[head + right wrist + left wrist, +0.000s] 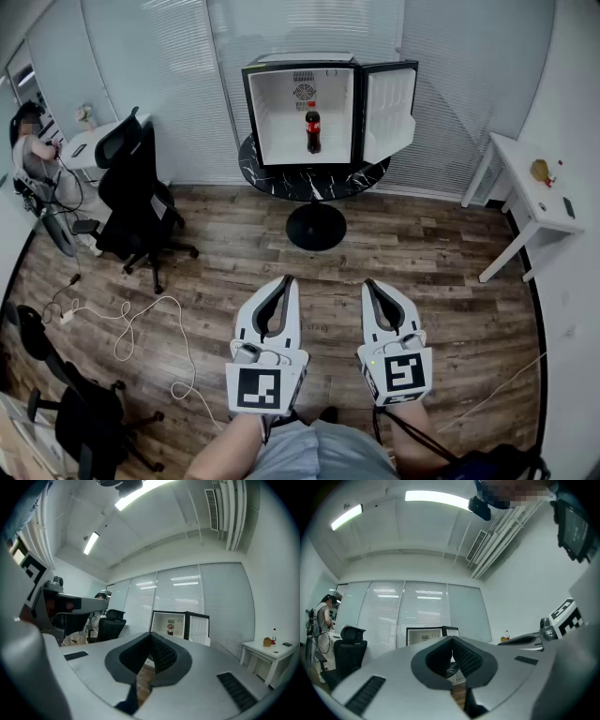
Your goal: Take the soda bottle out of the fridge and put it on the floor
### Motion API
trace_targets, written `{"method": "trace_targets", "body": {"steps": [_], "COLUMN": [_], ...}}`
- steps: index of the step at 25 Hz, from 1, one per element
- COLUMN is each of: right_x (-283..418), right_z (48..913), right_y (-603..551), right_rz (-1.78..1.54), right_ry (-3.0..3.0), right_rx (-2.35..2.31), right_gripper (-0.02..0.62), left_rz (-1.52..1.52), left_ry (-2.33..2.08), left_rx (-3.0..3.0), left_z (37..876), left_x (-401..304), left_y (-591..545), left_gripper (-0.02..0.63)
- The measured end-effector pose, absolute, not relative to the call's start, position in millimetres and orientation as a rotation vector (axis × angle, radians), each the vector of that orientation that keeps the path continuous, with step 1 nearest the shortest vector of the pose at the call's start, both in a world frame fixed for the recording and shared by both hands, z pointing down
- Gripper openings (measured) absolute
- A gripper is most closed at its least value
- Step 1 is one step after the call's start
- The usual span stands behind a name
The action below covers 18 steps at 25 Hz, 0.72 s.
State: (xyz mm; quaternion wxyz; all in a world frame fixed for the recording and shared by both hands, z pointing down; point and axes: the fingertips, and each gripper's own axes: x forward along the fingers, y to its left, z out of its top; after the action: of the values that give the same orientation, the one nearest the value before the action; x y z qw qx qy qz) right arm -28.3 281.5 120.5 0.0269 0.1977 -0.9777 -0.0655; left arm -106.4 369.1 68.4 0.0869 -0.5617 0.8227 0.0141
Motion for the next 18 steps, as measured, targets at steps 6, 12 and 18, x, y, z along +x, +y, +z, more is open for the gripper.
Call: {"method": "trace_targets", "body": {"steps": [6, 12, 18], "right_x": [-19.2, -19.2, -39.6], "right_z": [120.7, 117.4, 132.0], "right_y": [277.7, 268.0, 251.8], "right_rz": [-0.189, -0.165, -0.142], "right_ry": [-3.045, -3.069, -3.045], "right_rx": [0.597, 0.574, 0.578], "right_gripper": [0.012, 0.034, 0.037], "left_rz": [0.010, 0.004, -0.007], "left_ry": [2.480, 2.502, 2.536], "left_rx": [-1.660, -1.648, -1.639], "left_z": [78.1, 79.7, 92.6], "left_x": [-100.6, -98.2, -121.2], "left_y": [367.7, 363.9, 355.8], "left_gripper": [0.017, 0.017, 0.017]}}
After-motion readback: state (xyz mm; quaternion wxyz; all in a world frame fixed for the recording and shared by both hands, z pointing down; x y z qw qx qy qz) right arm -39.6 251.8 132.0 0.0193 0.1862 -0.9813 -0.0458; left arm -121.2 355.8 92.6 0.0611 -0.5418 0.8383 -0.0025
